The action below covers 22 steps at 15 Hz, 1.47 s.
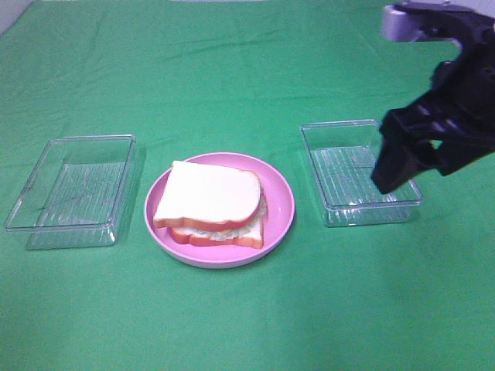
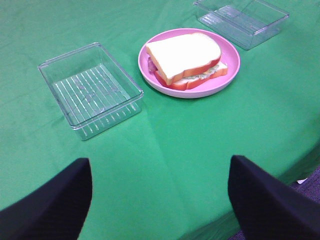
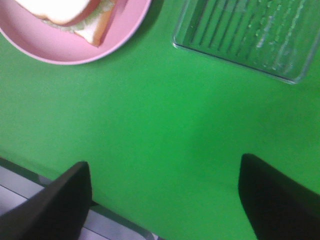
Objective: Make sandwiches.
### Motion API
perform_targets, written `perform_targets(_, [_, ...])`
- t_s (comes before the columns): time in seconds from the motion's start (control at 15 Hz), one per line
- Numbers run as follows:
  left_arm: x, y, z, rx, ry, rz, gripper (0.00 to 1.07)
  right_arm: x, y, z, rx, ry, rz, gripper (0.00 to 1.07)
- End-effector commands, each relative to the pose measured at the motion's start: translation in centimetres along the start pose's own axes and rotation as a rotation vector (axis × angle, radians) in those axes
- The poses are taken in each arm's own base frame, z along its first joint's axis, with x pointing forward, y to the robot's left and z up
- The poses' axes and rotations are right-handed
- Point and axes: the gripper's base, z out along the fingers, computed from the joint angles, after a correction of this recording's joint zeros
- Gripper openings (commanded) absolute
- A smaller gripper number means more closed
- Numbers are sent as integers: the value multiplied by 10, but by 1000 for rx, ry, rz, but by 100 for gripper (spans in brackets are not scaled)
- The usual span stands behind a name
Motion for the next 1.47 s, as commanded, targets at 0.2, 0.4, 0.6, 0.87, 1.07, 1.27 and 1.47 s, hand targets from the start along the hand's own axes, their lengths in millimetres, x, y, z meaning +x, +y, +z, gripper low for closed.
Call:
perform_targets(0.2, [1,-2,-2,19,-27,7,73,104,6,-41,39,-128,-50,76])
perform_targets(0.4, [1,-4,-3,48,-30,33,73,165,9,-43,51,-247,-125,76])
perform_targets(0.6, [1,-4,-3,48,-30,33,73,197,8,-39,77,-404,-145,76])
perform_targets(0.87, [1,-4,-3,48,-30,29,73,223,11,-52,89,-601,-165,76])
perform_targets(1.07, [1,-4,-3,46,-30,28,73,224,11,-52,89,-609,-163,76])
perform_targets(1.27, [1,-5,-2,-46,-30,-16,73,223,11,-52,100,-613,-131,76])
perform_targets(1.47, [0,-6,-1,-232,-30,-105,73,222,10,-52,182,-626,9,76])
